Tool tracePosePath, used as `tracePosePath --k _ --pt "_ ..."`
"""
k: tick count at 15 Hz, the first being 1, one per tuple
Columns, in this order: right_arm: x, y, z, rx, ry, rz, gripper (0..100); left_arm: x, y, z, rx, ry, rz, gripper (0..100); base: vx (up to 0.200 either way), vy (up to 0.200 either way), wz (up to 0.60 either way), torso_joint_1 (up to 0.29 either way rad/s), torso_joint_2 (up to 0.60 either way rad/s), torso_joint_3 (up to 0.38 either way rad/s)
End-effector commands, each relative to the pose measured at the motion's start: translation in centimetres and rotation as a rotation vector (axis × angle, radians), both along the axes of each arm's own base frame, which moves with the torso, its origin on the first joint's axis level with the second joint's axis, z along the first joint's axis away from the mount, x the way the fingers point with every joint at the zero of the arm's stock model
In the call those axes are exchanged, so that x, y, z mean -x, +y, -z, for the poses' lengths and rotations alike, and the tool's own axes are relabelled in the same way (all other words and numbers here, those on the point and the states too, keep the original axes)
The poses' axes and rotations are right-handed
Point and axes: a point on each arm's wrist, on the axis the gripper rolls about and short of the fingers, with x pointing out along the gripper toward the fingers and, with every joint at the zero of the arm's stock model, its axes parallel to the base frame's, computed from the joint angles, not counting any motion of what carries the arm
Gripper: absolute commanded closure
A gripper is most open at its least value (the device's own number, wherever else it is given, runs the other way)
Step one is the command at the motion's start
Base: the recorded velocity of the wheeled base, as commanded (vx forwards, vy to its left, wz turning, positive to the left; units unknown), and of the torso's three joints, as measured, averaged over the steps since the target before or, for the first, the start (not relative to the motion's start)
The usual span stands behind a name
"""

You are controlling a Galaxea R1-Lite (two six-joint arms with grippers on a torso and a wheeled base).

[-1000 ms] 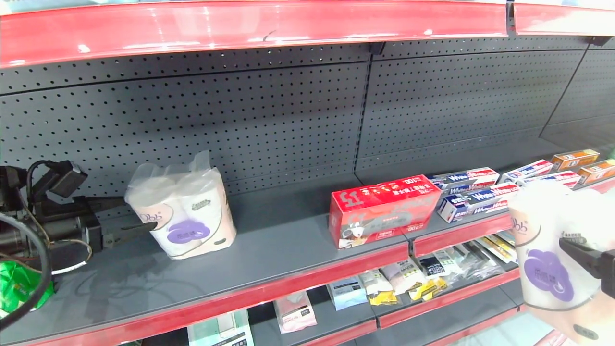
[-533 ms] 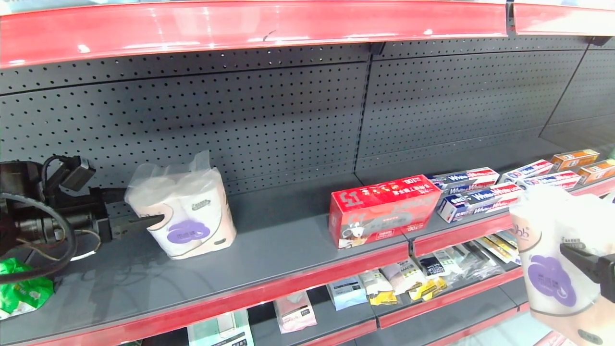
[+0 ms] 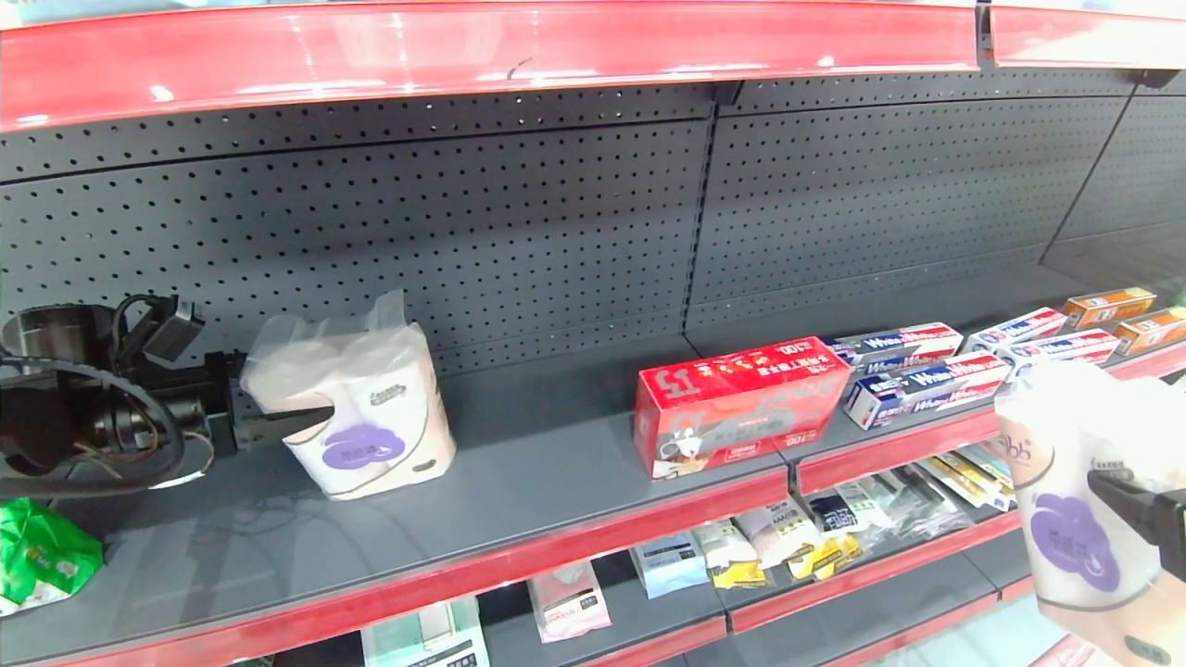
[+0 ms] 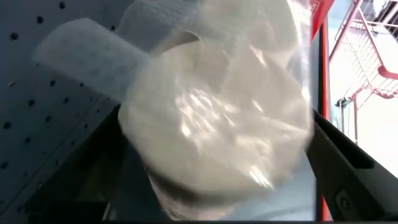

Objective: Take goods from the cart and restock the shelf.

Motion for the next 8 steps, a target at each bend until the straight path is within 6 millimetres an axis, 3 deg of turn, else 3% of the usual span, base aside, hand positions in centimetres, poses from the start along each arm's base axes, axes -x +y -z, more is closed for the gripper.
tracePosePath --k 1,8 --pt "0.0 0.0 0.1 0.0 0.005 0.0 100 -1.1 -0.6 0.3 0.0 0.004 0.023 0 0.0 0.0 0.0 0.0 0.0 0.0" --pt "0.1 0.0 0.5 -0.001 0.02 0.001 100 -1.9 -2.0 0.9 -0.002 0.024 0.051 0 0.0 0.0 0.0 0.0 0.0 0.0"
